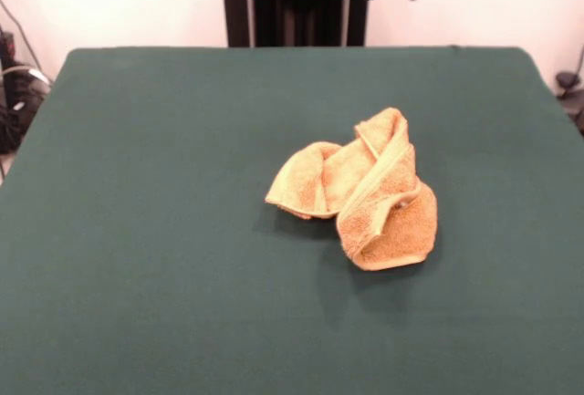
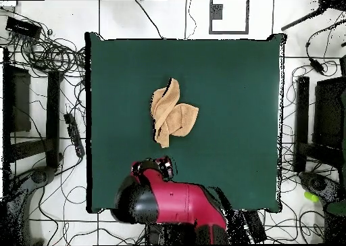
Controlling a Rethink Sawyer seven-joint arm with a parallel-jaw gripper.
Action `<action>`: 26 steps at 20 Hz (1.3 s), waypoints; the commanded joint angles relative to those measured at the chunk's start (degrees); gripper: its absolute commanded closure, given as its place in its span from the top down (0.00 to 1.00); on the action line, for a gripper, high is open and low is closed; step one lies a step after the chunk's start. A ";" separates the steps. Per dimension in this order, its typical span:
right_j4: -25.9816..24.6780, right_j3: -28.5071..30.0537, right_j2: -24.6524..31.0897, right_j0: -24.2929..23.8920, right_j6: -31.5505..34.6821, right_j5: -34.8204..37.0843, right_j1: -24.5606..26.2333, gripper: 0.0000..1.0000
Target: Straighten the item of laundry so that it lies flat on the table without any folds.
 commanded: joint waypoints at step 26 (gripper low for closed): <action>1.70 -16.44 3.25 -2.88 10.23 -4.97 14.94 1.00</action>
